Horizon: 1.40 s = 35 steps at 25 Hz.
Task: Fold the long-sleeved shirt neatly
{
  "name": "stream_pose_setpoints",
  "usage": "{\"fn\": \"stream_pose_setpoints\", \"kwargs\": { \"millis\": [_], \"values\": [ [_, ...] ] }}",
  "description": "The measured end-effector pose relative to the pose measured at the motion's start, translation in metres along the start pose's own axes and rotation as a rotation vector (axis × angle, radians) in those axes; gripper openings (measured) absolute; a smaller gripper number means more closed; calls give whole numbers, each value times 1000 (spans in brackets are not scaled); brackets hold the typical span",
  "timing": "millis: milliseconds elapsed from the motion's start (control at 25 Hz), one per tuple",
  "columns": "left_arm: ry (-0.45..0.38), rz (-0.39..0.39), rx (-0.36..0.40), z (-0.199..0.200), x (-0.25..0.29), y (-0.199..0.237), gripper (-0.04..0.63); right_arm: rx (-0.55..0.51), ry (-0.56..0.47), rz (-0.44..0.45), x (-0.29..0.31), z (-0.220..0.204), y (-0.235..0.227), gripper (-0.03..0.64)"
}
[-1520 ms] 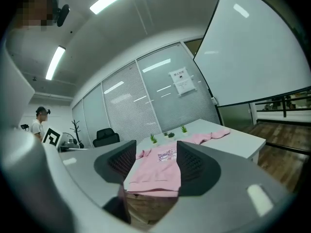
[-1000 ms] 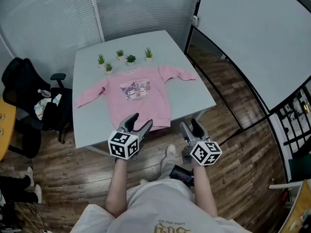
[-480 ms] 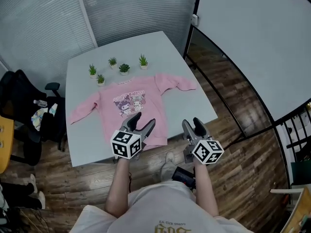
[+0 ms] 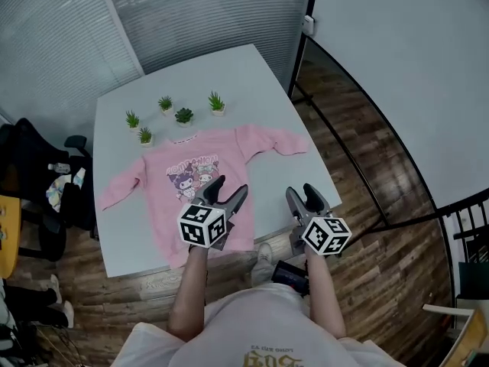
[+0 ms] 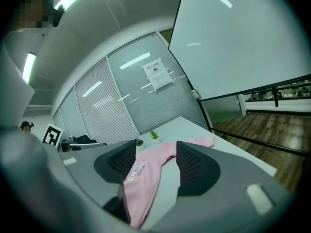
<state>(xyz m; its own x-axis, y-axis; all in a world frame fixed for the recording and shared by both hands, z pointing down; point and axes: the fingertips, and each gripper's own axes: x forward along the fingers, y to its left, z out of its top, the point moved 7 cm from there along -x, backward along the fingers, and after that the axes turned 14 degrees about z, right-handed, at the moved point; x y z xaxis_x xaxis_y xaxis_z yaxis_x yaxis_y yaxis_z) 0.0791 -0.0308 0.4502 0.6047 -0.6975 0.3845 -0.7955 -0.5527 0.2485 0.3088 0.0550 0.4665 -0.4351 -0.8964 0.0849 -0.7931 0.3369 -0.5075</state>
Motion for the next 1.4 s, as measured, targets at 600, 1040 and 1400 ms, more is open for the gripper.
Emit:
{"fn": "stream_pose_setpoints", "kwargs": {
  "millis": [600, 1040, 1400],
  "values": [
    [70, 125, -33, 0, 109, 3, 294, 47, 150, -28, 58, 11, -120, 255],
    [189, 145, 14, -27, 166, 8, 295, 84, 259, -83, 90, -7, -189, 256],
    [239, 182, -29, -41, 191, 15, 311, 58, 320, -173, 106, -16, -232, 250]
  ]
}}
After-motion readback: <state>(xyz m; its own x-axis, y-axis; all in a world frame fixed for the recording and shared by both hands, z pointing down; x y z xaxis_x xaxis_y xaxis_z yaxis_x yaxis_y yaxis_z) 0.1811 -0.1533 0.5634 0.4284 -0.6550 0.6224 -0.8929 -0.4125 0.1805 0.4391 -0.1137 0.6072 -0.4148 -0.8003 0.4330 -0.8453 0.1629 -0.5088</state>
